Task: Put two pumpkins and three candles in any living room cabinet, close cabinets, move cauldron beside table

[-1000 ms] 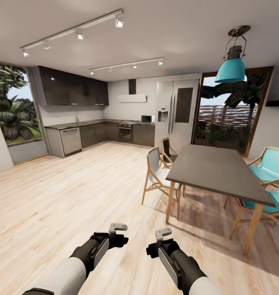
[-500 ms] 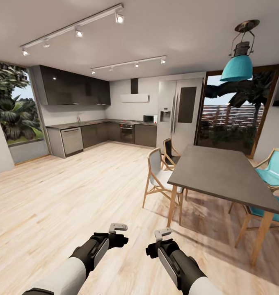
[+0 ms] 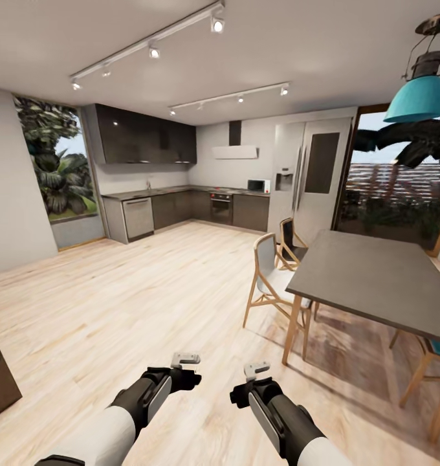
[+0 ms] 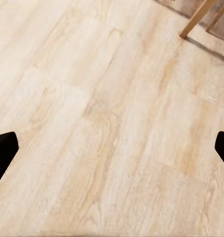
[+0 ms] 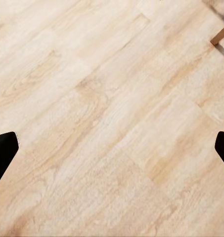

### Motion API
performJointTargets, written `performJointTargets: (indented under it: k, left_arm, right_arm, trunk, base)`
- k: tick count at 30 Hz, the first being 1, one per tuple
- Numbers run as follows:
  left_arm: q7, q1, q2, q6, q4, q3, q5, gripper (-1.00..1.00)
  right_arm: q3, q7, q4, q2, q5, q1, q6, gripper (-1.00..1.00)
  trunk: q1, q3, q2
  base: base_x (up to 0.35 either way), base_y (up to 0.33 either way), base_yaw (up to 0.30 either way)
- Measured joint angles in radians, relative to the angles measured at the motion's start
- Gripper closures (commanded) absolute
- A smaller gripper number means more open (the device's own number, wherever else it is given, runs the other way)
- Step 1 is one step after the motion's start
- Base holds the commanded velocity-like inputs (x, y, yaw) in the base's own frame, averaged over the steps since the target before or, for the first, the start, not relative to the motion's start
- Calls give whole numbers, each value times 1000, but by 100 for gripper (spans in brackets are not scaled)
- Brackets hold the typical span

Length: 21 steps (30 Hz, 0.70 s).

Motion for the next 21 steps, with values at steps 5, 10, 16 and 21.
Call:
performJointTargets:
  k: [5,10,16,21]
  left_arm:
    - [59,0,0,0,0,45,1,-100]
    - [130,0,1,-1,1,113,1,-100]
    - [142,0,2,0,1,144,2,-100]
    - [141,0,3,0,2,156,2,-100]
  right_arm:
    - [6,-2,0,0,0,0,1,-100]
    - [47,-4,0,0,0,0,1,-100]
    - [64,-4,0,0,0,0,2,-100]
    - [69,-4,0,0,0,0,2,-100]
  trunk:
    - [0,-4,0]
    - [0,-8,0]
    - [0,-13,0]
    - [0,-17,0]
  base:
    - [0,0,240]
    - [0,0,240]
    - [0,0,240]
    - [41,46,240]
